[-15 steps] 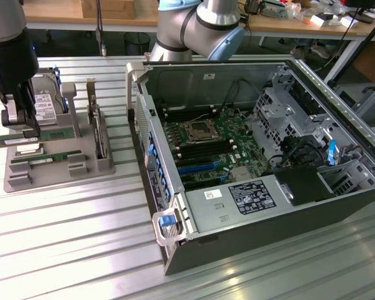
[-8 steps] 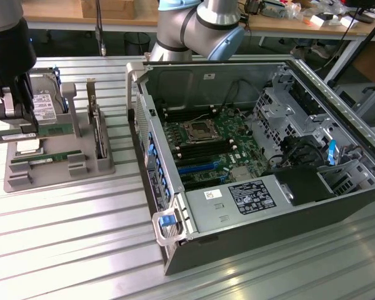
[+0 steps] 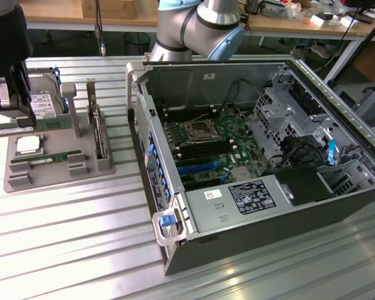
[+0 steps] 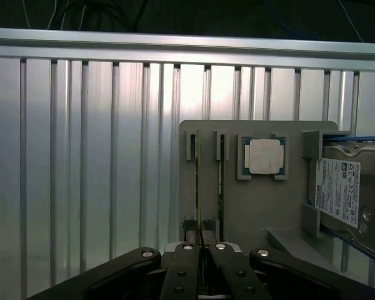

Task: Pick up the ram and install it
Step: 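Pick up the ram and move it above insertion slot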

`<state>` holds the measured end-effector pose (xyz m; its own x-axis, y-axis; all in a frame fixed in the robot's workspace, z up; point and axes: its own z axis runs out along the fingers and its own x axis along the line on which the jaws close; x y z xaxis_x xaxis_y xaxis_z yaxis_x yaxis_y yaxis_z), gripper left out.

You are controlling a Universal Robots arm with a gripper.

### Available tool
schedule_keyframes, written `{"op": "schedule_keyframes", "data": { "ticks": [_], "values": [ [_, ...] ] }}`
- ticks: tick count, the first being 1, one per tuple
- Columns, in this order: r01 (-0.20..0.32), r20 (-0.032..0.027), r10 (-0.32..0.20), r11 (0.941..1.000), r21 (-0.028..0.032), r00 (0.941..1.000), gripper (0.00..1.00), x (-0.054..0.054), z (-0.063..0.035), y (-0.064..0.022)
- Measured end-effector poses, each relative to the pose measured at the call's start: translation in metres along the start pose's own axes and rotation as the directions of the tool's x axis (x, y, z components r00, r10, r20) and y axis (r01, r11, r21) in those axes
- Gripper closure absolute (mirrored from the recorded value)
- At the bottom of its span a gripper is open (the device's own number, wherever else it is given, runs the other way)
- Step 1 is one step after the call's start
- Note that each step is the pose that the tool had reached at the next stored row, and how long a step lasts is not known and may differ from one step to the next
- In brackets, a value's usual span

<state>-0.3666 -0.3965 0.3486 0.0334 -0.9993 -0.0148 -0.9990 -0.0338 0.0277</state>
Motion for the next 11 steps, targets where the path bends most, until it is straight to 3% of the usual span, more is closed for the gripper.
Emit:
{"op": "schedule_keyframes", "data": {
  "ticks": [11],
  "values": [
    [0.000,0.0000,0.000,1.0000,0.0000,1.0000,0.88,0.000,-0.0238,0.0007]
  ]
}}
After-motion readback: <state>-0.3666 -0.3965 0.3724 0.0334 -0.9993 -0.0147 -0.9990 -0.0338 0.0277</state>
